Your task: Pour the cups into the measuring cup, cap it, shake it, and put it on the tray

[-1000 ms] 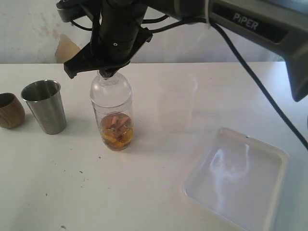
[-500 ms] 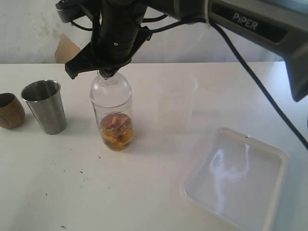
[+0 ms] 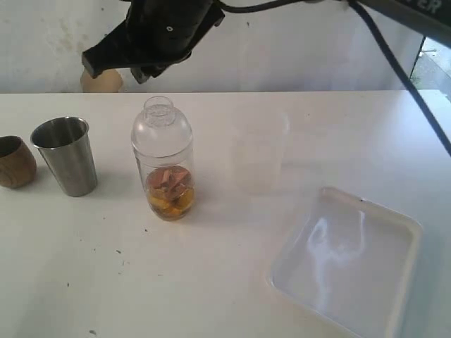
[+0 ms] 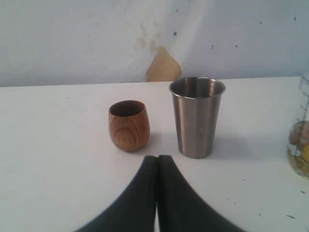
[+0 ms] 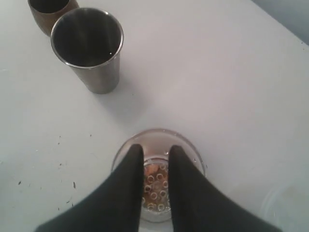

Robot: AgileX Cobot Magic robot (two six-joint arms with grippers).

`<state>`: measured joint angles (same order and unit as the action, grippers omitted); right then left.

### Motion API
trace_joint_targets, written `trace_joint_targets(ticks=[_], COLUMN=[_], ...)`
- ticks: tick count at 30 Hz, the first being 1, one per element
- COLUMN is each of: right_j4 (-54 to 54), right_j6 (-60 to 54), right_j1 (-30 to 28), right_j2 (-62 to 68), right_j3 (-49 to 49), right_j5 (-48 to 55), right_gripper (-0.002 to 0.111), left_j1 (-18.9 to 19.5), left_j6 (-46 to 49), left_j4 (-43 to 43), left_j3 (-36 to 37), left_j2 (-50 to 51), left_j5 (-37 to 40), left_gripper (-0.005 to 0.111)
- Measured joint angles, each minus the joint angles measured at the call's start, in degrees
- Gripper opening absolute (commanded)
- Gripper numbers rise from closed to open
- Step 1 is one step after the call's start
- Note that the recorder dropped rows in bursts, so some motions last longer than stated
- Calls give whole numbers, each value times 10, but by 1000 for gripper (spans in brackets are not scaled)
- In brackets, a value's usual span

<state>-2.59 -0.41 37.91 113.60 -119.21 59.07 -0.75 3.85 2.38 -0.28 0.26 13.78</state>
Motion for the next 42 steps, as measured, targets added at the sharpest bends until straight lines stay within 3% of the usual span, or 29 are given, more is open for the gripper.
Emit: trace_joint_targets(ticks=[2, 42], right_j4=[0, -7], right_j6=[4, -2], right_j1=[0, 4], right_j2=[0, 35], right_j3=[0, 5], right_j5=[-6, -8], right_gripper=[0, 0], left_j1=[0, 0], left_j6=[0, 0], left_j4=[0, 0], left_j3=[0, 0], left_j2=[0, 0], left_j5=[0, -1], left_gripper=[0, 0])
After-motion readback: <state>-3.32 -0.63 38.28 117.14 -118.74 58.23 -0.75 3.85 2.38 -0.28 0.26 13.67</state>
